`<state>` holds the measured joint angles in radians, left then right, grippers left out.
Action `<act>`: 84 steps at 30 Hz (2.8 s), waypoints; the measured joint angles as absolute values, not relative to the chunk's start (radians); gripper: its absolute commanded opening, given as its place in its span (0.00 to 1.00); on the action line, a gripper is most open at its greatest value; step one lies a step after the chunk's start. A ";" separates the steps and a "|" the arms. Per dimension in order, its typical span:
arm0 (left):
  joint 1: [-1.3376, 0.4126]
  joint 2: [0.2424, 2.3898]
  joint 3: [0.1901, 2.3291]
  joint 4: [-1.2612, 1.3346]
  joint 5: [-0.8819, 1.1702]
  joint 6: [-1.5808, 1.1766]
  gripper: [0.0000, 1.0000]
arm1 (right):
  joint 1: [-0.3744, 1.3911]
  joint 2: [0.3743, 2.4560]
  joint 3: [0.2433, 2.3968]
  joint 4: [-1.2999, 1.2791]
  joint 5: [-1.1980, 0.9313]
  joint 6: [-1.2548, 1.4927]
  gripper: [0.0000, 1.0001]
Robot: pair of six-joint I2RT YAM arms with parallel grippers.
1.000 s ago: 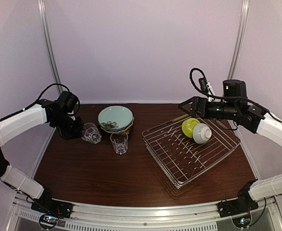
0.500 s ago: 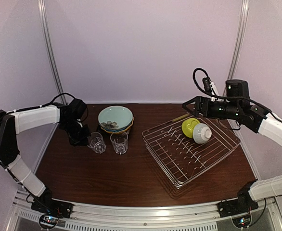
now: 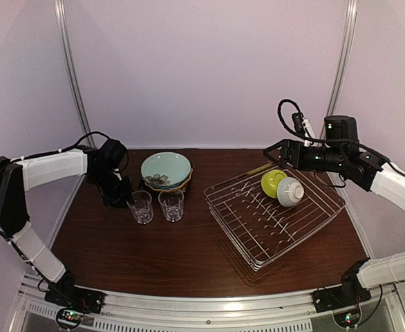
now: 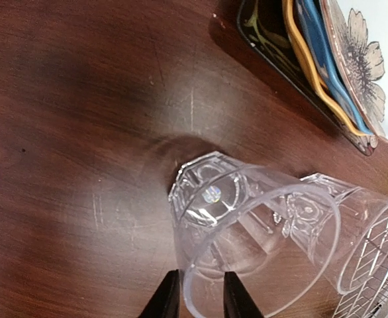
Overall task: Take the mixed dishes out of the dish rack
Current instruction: Place the cup at the center of the board, then grab the bowl from the dish rack.
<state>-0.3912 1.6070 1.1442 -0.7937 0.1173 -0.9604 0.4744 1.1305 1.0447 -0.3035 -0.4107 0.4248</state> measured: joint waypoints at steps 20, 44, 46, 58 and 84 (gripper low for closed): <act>-0.416 1.547 1.181 -0.726 0.177 -0.913 0.92 | 0.404 1.139 1.021 -0.348 -0.337 0.361 1.00; -0.420 1.294 1.181 -0.509 0.106 -0.797 0.97 | 0.386 1.321 0.883 -0.415 -0.019 0.275 1.00; -0.421 1.294 1.174 -0.496 0.106 -0.796 0.97 | 0.386 1.323 0.870 -0.412 -0.001 0.276 1.00; -0.421 1.272 1.136 -0.432 0.125 -0.789 0.97 | 0.226 1.320 0.798 -0.293 -0.111 0.283 0.94; -0.421 1.262 1.120 -0.366 0.155 -0.791 0.98 | 0.094 1.386 0.727 -0.135 -0.371 0.318 0.73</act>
<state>-0.4206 1.2617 1.1202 -0.3656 0.1551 -0.7906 0.0937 1.3865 0.7265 -0.1349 -0.3706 0.3180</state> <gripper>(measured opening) 0.974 0.761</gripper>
